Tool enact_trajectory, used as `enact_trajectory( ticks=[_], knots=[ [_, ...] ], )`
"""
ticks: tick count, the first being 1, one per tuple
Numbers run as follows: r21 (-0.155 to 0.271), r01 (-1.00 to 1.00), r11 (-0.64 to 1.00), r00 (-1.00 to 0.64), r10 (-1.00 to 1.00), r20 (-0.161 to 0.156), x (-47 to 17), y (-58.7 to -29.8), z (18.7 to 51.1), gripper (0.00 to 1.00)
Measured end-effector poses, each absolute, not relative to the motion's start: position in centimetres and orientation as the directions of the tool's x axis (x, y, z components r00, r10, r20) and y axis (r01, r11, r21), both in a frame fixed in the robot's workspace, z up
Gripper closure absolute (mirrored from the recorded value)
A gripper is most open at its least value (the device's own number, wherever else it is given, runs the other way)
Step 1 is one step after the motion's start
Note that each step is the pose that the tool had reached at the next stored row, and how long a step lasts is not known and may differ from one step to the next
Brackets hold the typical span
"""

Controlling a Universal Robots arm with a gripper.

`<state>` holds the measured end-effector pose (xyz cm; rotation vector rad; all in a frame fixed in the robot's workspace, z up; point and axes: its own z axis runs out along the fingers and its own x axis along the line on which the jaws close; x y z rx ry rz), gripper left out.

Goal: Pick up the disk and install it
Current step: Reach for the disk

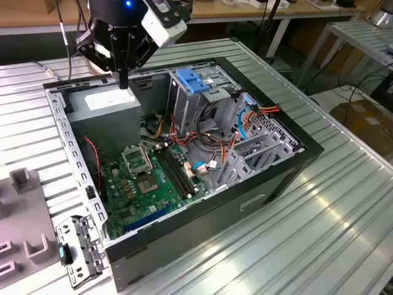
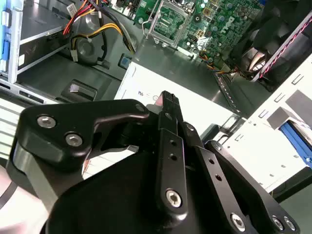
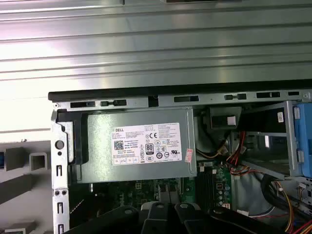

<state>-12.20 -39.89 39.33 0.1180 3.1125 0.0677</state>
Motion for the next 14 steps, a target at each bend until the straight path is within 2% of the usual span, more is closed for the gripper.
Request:
enact_trajectory(
  ticks=[14],
  knots=[
    [0.044,0.075,0.996,-0.997,0.076,-0.024,-12.87,-39.89,39.33,0.89]
  ],
)
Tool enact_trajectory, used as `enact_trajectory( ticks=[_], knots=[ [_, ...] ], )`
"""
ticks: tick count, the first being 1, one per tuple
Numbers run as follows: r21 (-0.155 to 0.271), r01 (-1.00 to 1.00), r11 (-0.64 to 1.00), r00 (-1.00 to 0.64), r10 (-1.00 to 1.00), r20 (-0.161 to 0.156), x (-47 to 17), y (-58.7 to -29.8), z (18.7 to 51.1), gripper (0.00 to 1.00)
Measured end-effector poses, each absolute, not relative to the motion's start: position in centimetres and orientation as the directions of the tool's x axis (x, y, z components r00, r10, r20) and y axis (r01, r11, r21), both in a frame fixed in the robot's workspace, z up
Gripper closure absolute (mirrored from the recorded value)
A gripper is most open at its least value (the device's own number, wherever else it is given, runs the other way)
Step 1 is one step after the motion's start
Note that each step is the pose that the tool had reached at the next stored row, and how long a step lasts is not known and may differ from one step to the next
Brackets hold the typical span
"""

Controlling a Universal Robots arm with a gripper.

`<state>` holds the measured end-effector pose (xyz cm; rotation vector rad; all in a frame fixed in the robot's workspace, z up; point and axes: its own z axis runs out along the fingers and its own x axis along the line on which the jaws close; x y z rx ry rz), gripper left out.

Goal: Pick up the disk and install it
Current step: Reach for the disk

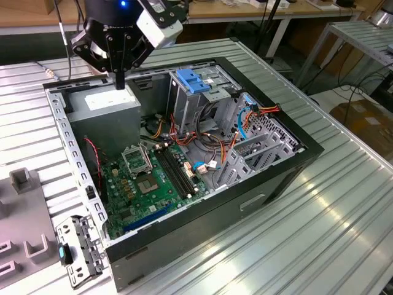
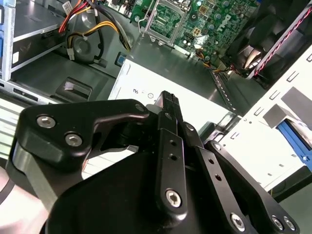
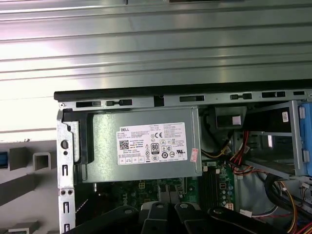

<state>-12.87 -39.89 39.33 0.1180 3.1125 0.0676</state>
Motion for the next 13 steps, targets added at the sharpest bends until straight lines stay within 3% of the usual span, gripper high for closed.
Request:
enact_trajectory(
  ticks=[13],
  knots=[
    [0.044,0.075,0.996,-0.997,0.076,-0.024,-13.45,-39.89,39.33,0.89]
  ],
)
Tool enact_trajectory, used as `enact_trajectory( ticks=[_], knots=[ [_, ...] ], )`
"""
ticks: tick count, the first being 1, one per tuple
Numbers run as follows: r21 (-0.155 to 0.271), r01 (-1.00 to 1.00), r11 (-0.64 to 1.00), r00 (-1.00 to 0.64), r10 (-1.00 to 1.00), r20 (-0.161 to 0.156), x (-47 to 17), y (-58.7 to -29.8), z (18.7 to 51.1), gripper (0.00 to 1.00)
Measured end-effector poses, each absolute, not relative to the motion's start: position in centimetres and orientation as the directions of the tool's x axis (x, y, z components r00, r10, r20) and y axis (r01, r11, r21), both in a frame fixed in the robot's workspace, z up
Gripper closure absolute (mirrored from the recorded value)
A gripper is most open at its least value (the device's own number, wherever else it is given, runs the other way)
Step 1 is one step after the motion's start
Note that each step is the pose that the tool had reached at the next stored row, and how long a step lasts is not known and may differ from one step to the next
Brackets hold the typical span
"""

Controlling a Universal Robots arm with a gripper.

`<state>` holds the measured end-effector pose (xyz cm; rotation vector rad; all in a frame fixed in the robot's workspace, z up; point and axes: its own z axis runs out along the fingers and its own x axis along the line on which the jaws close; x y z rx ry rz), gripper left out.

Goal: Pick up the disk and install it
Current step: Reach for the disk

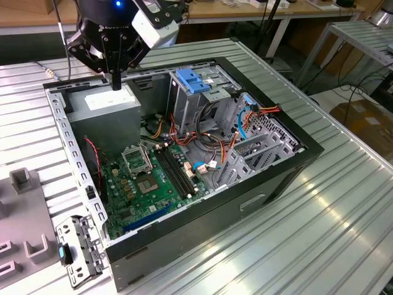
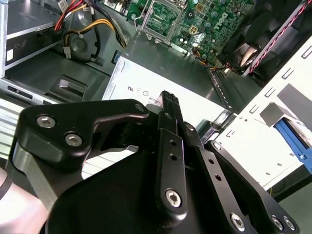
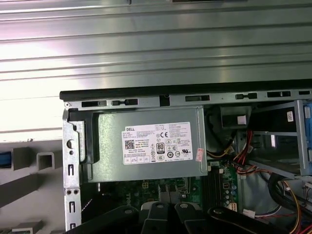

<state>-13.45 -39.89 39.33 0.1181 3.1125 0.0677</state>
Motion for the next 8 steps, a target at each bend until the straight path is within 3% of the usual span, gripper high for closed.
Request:
enact_trajectory(
  ticks=[8],
  knots=[
    [0.044,0.075,0.996,-0.997,0.076,-0.024,-14.03,-39.89,39.33,0.89]
  ],
)
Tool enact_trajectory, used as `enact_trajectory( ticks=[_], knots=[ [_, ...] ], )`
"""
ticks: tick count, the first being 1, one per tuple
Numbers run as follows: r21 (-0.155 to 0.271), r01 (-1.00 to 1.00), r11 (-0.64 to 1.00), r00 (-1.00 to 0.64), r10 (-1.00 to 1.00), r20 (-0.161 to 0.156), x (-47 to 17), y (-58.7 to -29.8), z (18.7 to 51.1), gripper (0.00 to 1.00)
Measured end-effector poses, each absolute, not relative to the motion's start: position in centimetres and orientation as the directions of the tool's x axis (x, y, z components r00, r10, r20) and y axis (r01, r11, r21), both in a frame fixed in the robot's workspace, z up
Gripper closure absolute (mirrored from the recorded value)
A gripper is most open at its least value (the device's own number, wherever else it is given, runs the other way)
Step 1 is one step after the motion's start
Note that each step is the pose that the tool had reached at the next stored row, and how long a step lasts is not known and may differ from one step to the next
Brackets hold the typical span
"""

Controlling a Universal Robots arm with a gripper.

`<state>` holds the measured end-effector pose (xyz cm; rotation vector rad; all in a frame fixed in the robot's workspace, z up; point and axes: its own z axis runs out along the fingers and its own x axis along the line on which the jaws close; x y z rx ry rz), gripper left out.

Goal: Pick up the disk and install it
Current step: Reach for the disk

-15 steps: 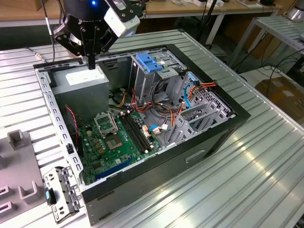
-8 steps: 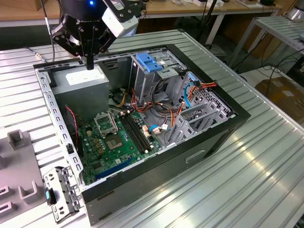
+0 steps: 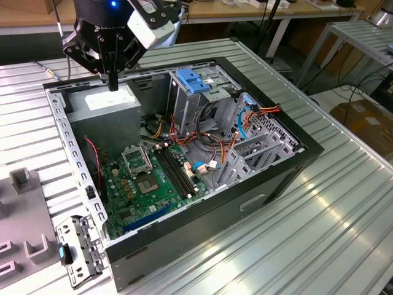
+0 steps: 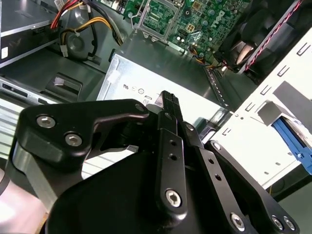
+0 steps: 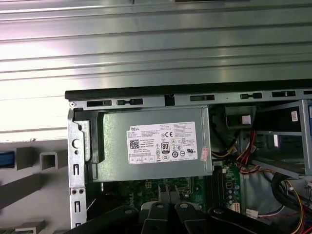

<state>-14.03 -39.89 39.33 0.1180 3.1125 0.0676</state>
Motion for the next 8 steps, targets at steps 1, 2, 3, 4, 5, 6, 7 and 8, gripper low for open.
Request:
enact_trajectory(
  ticks=[1,2,3,4,5,6,7,8],
  knots=[
    [0.044,0.075,0.996,-0.997,0.076,-0.024,-14.09,-39.89,39.33,0.89],
    [0.044,0.075,0.996,-0.997,0.076,-0.024,-14.16,-39.89,39.33,0.89],
    [0.044,0.075,0.996,-0.997,0.076,-0.024,-14.22,-39.89,39.33,0.89],
    [0.044,0.075,0.996,-0.997,0.076,-0.024,-14.28,-39.89,39.33,0.89],
    [0.044,0.075,0.996,-0.997,0.076,-0.024,-14.33,-39.89,39.32,0.89],
    [0.044,0.075,0.996,-0.997,0.076,-0.024,-14.4,-39.89,39.32,0.89],
    [0.044,0.075,0.996,-0.997,0.076,-0.024,-14.48,-39.89,39.32,0.89],
    [0.044,0.075,0.996,-0.997,0.076,-0.024,-14.53,-39.9,39.32,0.89]
  ],
)
